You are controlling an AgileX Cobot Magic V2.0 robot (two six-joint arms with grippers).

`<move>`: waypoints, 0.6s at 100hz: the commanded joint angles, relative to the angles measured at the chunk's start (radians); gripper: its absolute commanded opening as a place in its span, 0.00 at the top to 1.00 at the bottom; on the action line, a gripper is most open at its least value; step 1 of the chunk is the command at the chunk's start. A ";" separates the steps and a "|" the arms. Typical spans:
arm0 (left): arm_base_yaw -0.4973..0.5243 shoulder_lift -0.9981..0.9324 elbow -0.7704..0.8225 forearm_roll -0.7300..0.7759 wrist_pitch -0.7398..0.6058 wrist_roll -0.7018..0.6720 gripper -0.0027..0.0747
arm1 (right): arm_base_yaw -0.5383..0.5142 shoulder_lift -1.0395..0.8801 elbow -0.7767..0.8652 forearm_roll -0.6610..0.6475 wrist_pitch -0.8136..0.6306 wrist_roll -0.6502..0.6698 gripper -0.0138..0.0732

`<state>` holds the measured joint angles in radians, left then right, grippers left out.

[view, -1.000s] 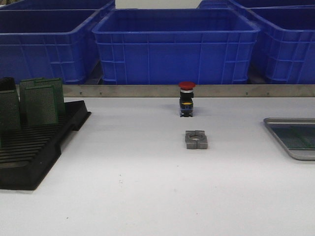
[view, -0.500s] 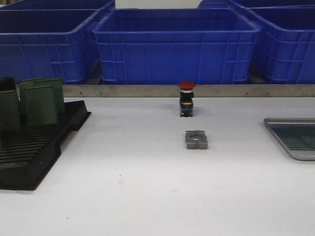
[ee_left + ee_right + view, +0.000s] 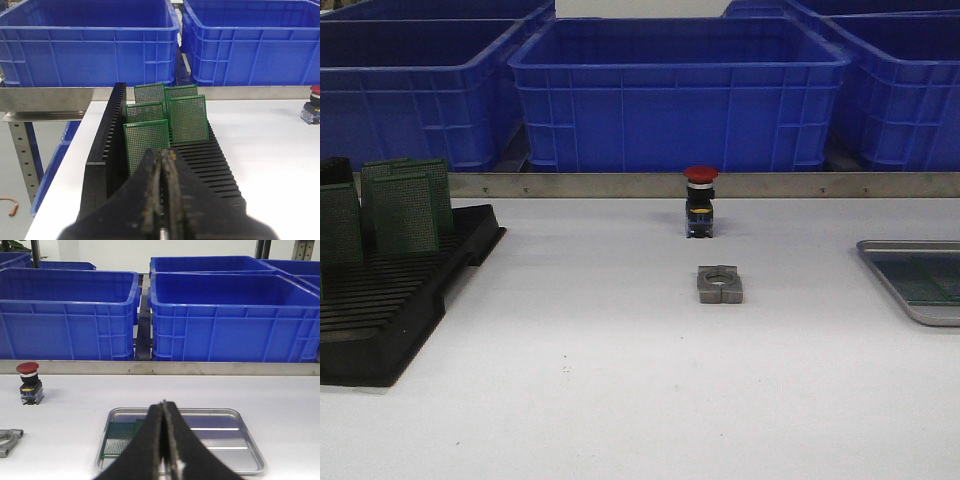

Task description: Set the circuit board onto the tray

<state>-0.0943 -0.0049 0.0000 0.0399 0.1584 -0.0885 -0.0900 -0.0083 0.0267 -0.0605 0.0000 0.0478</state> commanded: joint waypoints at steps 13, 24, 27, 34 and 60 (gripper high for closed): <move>-0.007 -0.031 0.049 -0.010 -0.076 0.000 0.99 | -0.001 -0.027 -0.011 -0.011 -0.067 0.003 0.91; -0.007 -0.031 0.049 -0.010 -0.076 0.000 0.99 | -0.001 -0.027 -0.011 -0.011 -0.067 0.003 0.91; -0.007 -0.031 0.049 -0.010 -0.076 0.000 0.99 | -0.001 -0.027 -0.011 -0.011 -0.067 0.003 0.91; -0.007 -0.031 0.049 -0.010 -0.076 0.000 0.99 | -0.001 -0.027 -0.011 -0.011 -0.067 0.003 0.91; -0.007 -0.031 0.049 -0.010 -0.076 0.000 0.99 | -0.001 -0.027 -0.011 -0.011 -0.067 0.003 0.91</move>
<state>-0.0943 -0.0049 0.0000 0.0399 0.1601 -0.0885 -0.0900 -0.0083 0.0267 -0.0634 0.0000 0.0493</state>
